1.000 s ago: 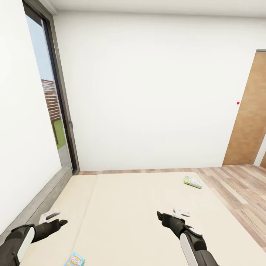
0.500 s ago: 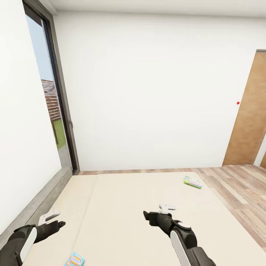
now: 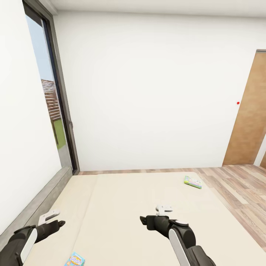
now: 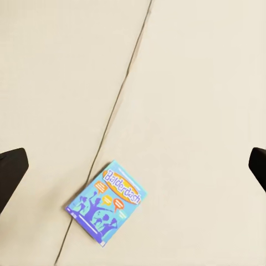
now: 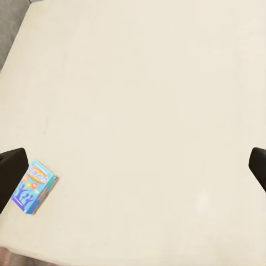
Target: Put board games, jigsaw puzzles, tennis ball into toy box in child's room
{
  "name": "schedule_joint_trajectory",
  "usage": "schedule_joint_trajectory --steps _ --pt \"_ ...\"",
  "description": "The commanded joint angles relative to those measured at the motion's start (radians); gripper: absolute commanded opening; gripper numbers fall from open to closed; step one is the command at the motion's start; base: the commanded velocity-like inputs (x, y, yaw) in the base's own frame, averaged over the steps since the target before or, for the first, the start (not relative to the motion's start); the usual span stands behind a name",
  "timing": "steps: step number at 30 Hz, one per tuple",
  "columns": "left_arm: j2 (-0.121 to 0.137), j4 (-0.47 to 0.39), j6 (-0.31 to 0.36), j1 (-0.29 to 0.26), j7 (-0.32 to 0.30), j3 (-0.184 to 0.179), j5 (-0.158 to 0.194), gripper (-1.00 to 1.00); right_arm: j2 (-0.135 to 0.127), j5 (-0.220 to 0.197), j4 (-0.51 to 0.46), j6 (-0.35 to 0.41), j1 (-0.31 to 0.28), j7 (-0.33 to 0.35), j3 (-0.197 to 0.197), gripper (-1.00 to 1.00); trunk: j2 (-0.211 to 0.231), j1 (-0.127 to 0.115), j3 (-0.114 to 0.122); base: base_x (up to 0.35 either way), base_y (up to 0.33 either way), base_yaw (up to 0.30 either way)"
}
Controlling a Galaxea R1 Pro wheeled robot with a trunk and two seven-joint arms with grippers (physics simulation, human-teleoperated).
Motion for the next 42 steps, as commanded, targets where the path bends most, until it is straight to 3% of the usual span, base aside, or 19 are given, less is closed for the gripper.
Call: schedule_joint_trajectory --steps 1,12,32,42 --pt "-0.001 0.001 0.005 0.000 -0.003 0.003 0.003 1.00 0.000 -0.008 -0.002 0.005 0.000 -0.006 0.001 1.00 -0.001 0.000 0.000 0.000 0.000 0.000" --pt "-0.016 0.005 0.001 0.000 -0.003 0.001 0.001 1.00 0.001 -0.008 -0.011 0.013 0.000 -0.006 0.003 1.00 -0.001 0.000 -0.005 0.000 0.000 0.000" --pt "-0.021 0.006 0.001 0.000 -0.003 -0.002 0.001 1.00 0.001 -0.009 -0.008 0.019 -0.001 -0.006 -0.004 1.00 -0.001 0.000 -0.036 0.000 0.000 -0.001" --pt "-0.030 0.006 -0.008 0.000 -0.002 -0.040 0.000 1.00 0.001 -0.010 -0.008 0.021 -0.001 -0.006 -0.011 1.00 -0.001 0.000 -0.052 0.000 0.000 -0.046"
